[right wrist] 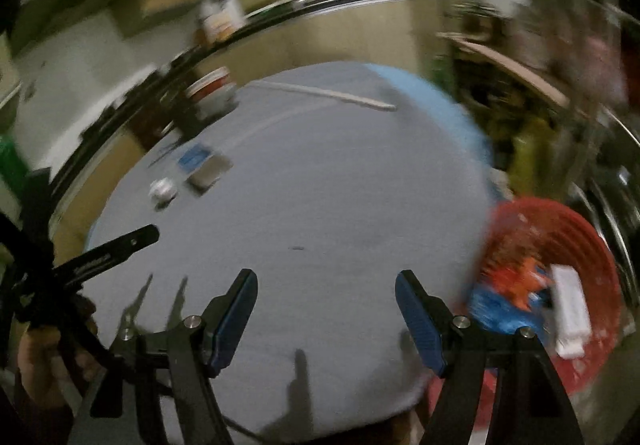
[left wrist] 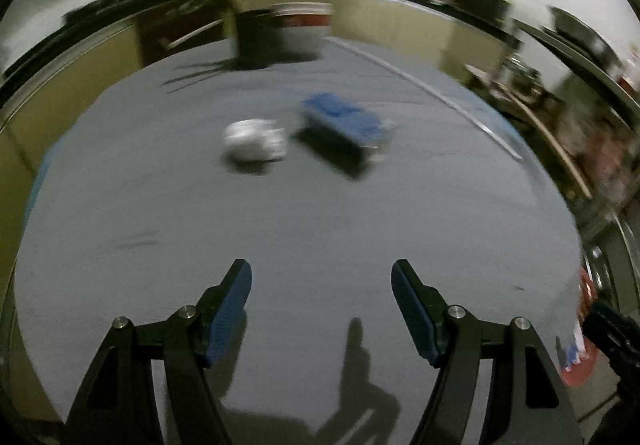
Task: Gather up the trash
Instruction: 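Move both tools back over the table toward the tissue and blue box, then grasp the blue medicine box with the right tool while the left tool grasps the white tissue, then carry the white tissue and blue box toward the red basket with both tools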
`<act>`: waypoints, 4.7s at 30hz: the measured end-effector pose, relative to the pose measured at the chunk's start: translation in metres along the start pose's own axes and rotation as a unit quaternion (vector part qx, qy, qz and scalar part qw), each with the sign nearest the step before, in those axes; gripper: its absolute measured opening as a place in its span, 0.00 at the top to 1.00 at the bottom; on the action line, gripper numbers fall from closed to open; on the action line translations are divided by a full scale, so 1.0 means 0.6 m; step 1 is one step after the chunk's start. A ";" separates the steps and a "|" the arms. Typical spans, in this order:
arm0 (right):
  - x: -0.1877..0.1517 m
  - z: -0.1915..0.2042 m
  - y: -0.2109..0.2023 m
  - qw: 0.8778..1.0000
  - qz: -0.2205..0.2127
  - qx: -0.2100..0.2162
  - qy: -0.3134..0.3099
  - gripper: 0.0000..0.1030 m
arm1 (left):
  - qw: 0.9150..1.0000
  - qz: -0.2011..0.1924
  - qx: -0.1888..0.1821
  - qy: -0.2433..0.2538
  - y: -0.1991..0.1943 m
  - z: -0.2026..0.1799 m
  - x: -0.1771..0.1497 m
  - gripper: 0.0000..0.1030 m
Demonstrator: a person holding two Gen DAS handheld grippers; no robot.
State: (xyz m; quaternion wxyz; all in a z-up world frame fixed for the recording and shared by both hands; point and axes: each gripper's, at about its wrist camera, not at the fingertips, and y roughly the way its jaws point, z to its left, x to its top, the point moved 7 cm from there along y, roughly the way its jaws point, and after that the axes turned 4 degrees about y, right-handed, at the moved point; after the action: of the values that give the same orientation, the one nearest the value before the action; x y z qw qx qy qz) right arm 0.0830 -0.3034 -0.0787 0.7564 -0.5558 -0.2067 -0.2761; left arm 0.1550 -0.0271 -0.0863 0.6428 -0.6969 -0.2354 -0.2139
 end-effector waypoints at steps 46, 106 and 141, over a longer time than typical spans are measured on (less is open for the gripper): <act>0.188 0.274 0.364 0.979 0.069 0.121 -0.151 0.34 | 0.996 0.001 0.033 -0.087 0.123 0.112 0.126 0.28; 0.003 0.131 0.161 0.989 0.079 0.005 -0.123 0.34 | 0.999 0.025 0.019 0.017 0.057 0.016 0.002 0.61; -0.029 -0.099 -0.099 0.994 -0.061 0.010 0.090 0.35 | 0.986 -0.010 -0.052 0.156 -0.055 -0.275 -0.047 0.61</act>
State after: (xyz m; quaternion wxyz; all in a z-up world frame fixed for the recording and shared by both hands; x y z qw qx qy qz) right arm 0.0317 -0.3706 -0.0635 0.7592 -0.5071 -0.1740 -0.3689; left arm 0.1131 -0.1912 -0.0634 0.6321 -0.6855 -0.1276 -0.3382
